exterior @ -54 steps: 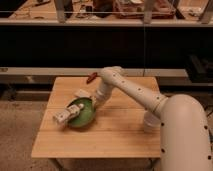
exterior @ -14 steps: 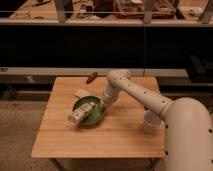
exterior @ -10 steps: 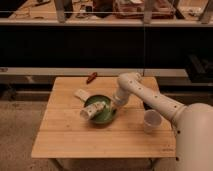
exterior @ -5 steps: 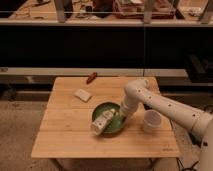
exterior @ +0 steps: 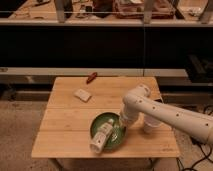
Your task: Drag the ceramic bowl in a circle
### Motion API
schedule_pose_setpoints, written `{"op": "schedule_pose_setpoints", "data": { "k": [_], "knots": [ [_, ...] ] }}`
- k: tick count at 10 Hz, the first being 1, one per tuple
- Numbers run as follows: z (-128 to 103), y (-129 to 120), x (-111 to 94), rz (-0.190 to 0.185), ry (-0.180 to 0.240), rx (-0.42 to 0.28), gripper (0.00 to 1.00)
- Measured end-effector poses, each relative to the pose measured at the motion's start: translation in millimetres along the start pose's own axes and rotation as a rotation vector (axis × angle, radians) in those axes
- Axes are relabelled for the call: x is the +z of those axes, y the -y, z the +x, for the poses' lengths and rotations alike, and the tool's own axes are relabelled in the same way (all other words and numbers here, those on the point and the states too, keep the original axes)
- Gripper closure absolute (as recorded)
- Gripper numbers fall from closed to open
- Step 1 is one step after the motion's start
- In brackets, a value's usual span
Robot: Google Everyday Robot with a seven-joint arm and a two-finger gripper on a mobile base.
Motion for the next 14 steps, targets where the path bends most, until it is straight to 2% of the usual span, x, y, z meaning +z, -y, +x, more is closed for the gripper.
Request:
{"op": "schedule_pose_setpoints", "data": {
  "k": [3,6,7,11,14],
  "knots": [
    [-13,44,2,0.033,0.015,-0.081,1.00],
    [-4,90,-3,0.065,0.003,-0.161,1.00],
    [1,103,-3,0.074,-0.001,-0.180,1.00],
    [35,157,4,0.148,0.002,-0.219,1.00],
    [63,172,8,0.198,0.009,-0.203,1.00]
  ]
}}
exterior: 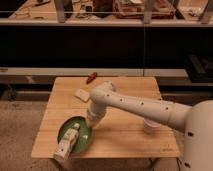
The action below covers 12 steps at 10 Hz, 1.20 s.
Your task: Drag the ceramic bowl in a circle
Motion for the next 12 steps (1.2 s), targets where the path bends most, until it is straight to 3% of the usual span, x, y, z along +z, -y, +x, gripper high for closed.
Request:
{"op": "schedule_pose_setpoints", "data": {
  "k": [2,5,9,12],
  "knots": [
    [26,-9,2,0.050,-0.009,0.053,1.00],
    [56,-36,1,0.067,-0.023,0.126,1.00],
    [66,-89,5,0.027,-0.013,0.215,1.00],
    [45,-142,-3,-0.033,-0.010,0.293,1.00]
  ]
}}
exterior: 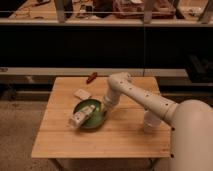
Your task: Drag the ceramic bowl in a circle
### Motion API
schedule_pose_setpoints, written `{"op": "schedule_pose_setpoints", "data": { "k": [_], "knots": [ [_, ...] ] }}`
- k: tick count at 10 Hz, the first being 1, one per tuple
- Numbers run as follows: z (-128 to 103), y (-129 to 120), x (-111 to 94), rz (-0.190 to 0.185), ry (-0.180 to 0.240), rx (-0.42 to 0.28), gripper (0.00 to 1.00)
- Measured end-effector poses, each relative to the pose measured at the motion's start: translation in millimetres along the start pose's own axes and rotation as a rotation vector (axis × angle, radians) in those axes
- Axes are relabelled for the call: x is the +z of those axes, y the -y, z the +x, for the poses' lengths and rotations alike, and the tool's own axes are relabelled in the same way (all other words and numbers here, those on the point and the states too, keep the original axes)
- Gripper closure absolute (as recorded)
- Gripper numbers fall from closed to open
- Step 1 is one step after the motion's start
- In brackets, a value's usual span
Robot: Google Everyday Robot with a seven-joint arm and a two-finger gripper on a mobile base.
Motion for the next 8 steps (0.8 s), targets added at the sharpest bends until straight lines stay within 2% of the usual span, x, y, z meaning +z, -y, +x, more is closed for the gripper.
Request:
{"op": "schedule_pose_setpoints", "data": {
  "k": [2,4,8],
  "knots": [
    [-13,-38,-8,-0.050,-0.009,0.041,1.00],
    [-26,-56,-13,-0.079,-0.009,0.052,1.00],
    [-77,-84,-22,-0.168,-0.003,0.029,1.00]
  ]
}}
